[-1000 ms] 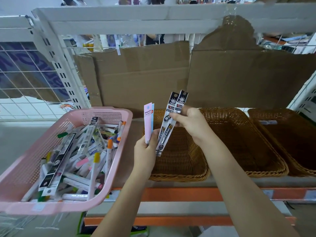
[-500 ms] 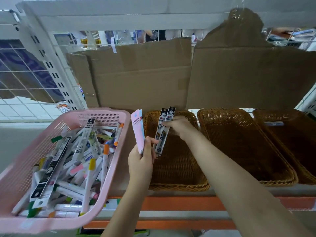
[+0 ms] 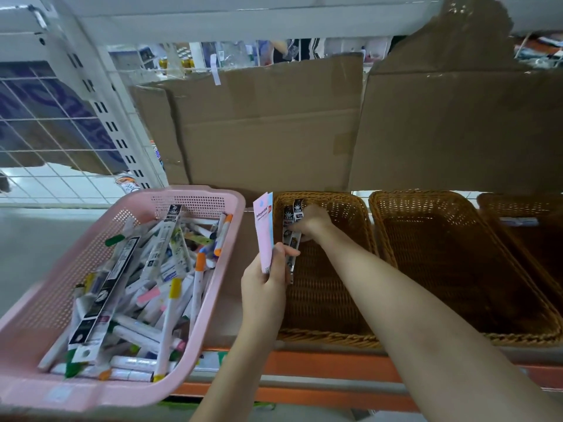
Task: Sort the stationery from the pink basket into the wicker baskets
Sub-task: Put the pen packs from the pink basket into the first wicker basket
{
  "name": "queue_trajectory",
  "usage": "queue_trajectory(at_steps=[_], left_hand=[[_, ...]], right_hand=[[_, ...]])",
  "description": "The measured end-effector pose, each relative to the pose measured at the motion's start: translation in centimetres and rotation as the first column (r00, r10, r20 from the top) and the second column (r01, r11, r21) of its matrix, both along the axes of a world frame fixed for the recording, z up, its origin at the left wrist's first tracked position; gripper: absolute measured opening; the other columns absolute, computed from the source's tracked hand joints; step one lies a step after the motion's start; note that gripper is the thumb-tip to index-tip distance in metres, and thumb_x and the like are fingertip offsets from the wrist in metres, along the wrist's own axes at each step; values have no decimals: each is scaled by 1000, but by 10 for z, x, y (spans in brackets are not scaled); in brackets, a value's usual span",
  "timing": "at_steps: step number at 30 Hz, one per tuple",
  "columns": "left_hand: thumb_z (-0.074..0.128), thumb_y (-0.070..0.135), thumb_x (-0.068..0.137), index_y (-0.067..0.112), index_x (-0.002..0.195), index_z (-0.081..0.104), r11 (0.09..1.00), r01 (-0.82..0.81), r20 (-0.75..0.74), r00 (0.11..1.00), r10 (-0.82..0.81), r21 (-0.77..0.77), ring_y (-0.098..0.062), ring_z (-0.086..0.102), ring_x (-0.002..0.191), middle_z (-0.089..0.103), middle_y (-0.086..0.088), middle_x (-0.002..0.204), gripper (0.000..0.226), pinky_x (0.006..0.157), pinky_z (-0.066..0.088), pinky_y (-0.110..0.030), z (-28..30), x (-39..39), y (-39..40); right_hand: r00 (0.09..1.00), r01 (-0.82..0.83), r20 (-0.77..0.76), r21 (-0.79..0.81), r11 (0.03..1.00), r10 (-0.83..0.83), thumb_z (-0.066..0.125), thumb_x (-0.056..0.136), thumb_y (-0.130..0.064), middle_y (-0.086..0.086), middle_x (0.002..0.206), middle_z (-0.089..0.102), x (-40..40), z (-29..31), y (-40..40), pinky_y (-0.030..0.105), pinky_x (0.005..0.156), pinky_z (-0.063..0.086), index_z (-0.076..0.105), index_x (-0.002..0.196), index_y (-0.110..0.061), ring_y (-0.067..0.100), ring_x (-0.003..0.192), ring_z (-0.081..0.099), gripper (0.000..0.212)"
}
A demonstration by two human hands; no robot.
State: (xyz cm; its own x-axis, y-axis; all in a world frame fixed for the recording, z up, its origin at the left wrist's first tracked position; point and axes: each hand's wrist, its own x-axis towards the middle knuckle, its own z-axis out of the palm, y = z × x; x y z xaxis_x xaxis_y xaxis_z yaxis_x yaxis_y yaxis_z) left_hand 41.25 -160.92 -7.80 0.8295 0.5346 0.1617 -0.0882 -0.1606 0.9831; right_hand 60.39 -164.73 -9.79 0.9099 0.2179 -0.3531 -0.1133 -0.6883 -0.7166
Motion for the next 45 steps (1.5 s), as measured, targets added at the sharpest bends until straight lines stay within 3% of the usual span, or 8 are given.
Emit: queue_trajectory(at_steps=[6, 11, 16, 20, 22, 25, 36, 45], left_hand=[[44, 28, 99, 39, 74, 66, 1000, 1, 6, 1000, -1, -18, -4, 35, 46, 40, 11, 47, 35, 49, 31, -21, 2, 0, -2], [44, 27, 99, 37, 74, 66, 999, 15, 13, 1000, -15, -42, -4, 35, 46, 38, 10, 47, 35, 47, 31, -15, 3, -1, -2], [45, 29, 99, 38, 71, 67, 999, 18, 9, 1000, -17, -42, -4, 35, 47, 38, 10, 48, 37, 49, 31, -19, 4, -1, -2], [45, 31, 98, 38, 71, 67, 999, 12, 8, 1000, -12, -41, -4, 36, 47, 42, 11, 47, 36, 47, 31, -18, 4, -1, -2], [45, 31, 98, 33, 70, 67, 999, 10, 17, 1000, -9, -46, -4, 37, 46, 42, 11, 47, 35, 46, 31, -16, 3, -1, -1], [45, 31, 98, 32, 71, 66, 999, 14, 22, 1000, -13, -36, -4, 37, 47, 44, 11, 48, 34, 47, 32, -18, 2, 0, -1], [45, 32, 99, 42, 73, 67, 998, 35, -2, 999, -35, -50, -1, 45, 46, 48, 17, 49, 35, 45, 32, -10, 1, 3, 0], [44, 29, 100, 35, 70, 65, 995, 84, 5, 997, -83, -54, -8, 35, 45, 40, 9, 46, 37, 44, 30, -23, -4, 7, 2]], right_hand=[[999, 49, -22, 82, 995, -47, 59, 93, -13, 18, 109, 63, 2, -2, -10, 37, 79, 57, 56, 119, 4, 29, 93, 66, 31], [991, 77, -121, 104, 992, -64, 39, 98, -1, 16, 107, 53, 2, 1, -18, 26, 56, 46, 56, 109, 1, 26, 85, 53, 20], [997, -11, -82, 86, 996, 18, 45, 96, 1, 19, 103, 54, 6, 2, -21, 38, 86, 52, 56, 104, -2, 29, 91, 55, 13], [999, -15, -45, 184, 983, 23, 60, 90, 1, 15, 96, 55, 7, -1, -20, 24, 58, 54, 59, 103, 2, 21, 75, 59, 13], [996, -73, 58, 93, 993, 68, 66, 87, -5, 12, 90, 59, 6, -4, -16, 29, 65, 54, 63, 98, 0, 20, 72, 59, 13], [948, -173, 241, -151, 973, 206, 71, 84, -21, 12, 104, 64, 5, -8, -15, 27, 72, 40, 62, 99, -7, 26, 94, 60, 23], [904, -119, 387, -184, 976, 183, 65, 89, -18, 12, 124, 61, 1, -9, -21, 32, 96, 42, 51, 130, -6, 27, 115, 56, 45], [886, -339, 404, 235, 911, 225, 64, 89, -25, -9, 102, 68, -89, 68, -54, 22, 88, 46, 69, 104, -18, 7, 96, 62, 18]])
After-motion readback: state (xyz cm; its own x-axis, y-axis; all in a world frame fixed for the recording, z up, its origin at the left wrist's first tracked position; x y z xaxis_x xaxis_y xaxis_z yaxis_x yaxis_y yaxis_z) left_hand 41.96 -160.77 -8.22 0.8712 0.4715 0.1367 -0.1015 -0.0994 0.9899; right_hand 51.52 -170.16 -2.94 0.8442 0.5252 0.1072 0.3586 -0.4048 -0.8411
